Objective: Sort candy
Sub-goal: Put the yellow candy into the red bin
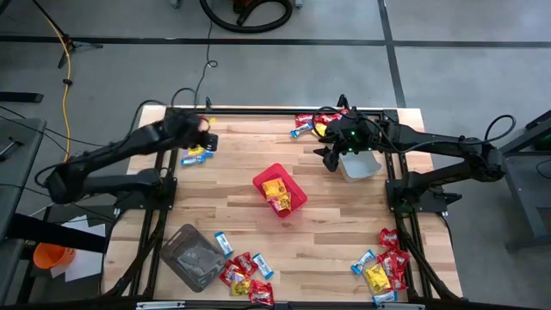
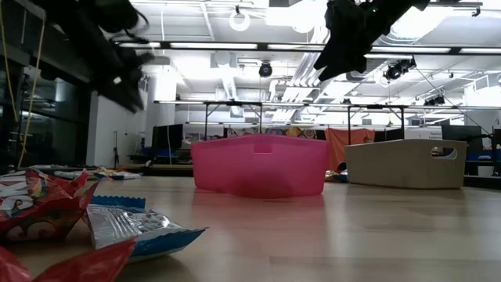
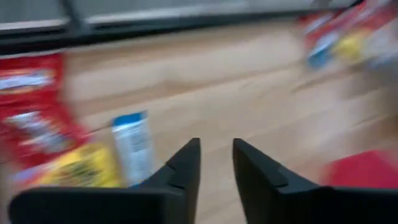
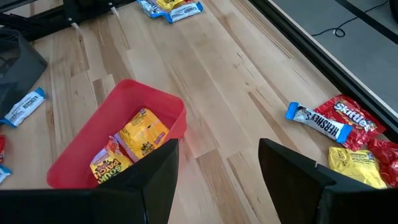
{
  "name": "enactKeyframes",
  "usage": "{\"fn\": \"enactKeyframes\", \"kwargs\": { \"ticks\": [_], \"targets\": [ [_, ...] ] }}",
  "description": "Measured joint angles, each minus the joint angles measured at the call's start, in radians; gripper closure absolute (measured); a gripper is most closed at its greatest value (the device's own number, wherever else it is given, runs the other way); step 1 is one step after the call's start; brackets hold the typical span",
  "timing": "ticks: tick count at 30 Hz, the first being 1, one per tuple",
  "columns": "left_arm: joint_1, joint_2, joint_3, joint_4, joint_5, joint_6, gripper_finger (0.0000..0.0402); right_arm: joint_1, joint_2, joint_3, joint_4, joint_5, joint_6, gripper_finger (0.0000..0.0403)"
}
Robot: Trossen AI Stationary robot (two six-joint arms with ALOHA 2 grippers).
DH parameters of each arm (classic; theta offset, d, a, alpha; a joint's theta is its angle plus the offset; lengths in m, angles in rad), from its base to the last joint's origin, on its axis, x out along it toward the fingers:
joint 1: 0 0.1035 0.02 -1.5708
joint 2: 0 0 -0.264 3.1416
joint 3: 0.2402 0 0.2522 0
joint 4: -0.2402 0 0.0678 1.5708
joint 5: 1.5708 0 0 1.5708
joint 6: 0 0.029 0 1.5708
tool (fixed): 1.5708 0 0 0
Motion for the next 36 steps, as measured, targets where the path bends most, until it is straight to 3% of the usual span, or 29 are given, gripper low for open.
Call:
{"fn": "enactKeyframes", "kwargs": {
  "ticks": [5, 11, 24, 29, 36],
  "targets": [
    [0.071, 0.199, 0.027, -0.108, -0.029, 0.052, 0.0225, 0.000, 0.000, 0.000, -0.001, 0.000, 0.008, 0.0187],
    [0.146, 0.390, 0.027, -0.109, -0.061, 0.020, 0.0160, 0.000, 0.000, 0.000, -0.002, 0.000, 0.053, 0.0187],
    [0.193, 0.595, 0.027, -0.055, -0.058, -0.021, 0.0146, 0.000, 0.000, 0.000, -0.002, 0.000, 0.052, 0.0187],
    [0.191, 0.624, 0.033, -0.051, -0.054, 0.004, 0.0196, 0.000, 0.000, 0.000, -0.002, 0.000, 0.052, 0.0187],
    [0.193, 0.571, 0.024, -0.060, -0.061, 0.021, 0.0383, 0.000, 0.000, 0.000, -0.002, 0.000, 0.052, 0.0187]
  ]
}}
